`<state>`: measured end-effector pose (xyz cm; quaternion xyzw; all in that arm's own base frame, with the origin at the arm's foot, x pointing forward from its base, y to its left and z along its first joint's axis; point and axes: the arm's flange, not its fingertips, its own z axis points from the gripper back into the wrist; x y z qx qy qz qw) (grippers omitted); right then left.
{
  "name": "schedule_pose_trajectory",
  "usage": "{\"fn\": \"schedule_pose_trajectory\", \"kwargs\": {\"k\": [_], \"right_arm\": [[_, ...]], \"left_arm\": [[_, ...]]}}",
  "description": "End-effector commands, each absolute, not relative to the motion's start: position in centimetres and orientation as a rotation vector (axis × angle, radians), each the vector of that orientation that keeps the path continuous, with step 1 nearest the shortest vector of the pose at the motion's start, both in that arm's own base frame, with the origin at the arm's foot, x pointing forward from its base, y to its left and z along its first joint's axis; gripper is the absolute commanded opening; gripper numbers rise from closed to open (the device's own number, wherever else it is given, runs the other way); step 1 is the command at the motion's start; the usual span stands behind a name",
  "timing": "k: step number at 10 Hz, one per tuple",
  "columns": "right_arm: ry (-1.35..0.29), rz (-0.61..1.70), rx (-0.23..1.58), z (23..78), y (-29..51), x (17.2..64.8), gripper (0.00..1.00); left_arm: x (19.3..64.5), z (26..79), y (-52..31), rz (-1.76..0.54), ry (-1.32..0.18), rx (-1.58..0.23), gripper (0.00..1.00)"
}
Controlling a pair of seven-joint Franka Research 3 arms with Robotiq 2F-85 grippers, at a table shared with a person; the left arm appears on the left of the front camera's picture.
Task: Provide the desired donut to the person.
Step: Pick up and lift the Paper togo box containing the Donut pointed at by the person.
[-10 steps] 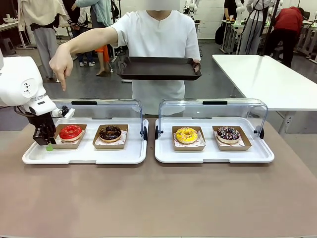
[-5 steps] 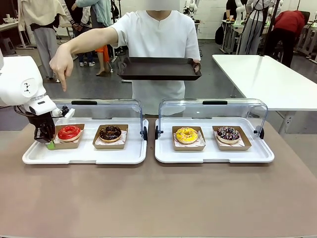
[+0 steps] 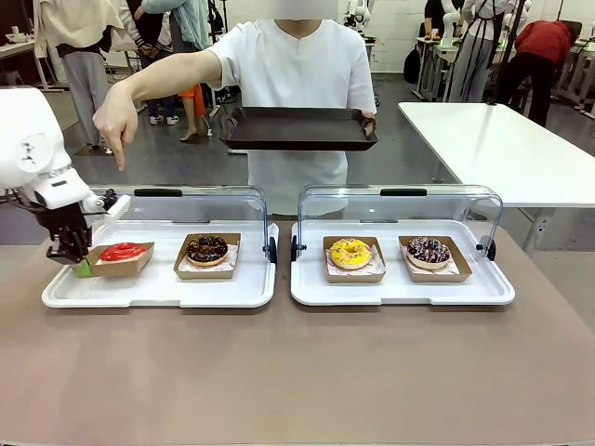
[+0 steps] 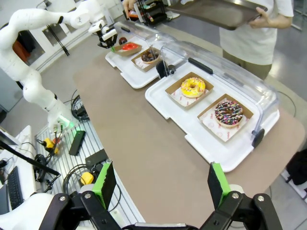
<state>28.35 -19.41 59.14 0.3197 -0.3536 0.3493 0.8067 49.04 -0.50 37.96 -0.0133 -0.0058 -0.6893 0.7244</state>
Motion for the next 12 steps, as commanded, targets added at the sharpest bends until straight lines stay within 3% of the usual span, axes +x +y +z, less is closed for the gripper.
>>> {"fn": "schedule_pose_trajectory", "kwargs": {"k": [1,4,9,12], "right_arm": [[-0.769,0.756,0.693,59.2,-19.4,28.3,1.0],[-0.769,0.756,0.693,59.2,-19.4,28.3,1.0],[-0.769,0.756,0.693,59.2,-19.4,28.3,1.0],[-0.769,0.756,0.693,59.2,-19.4,28.3,1.0]], "left_arm": [[44.5,41.7,0.0,-1.56,-0.021,0.021,0.0],[41.1,47.4,-0.7,-1.547,-0.027,0.02,0.0],[40.0,60.6,-2.1,-1.465,-0.102,0.007,0.0],[40.3,61.7,-1.5,-1.438,-0.096,0.002,0.0]]}}
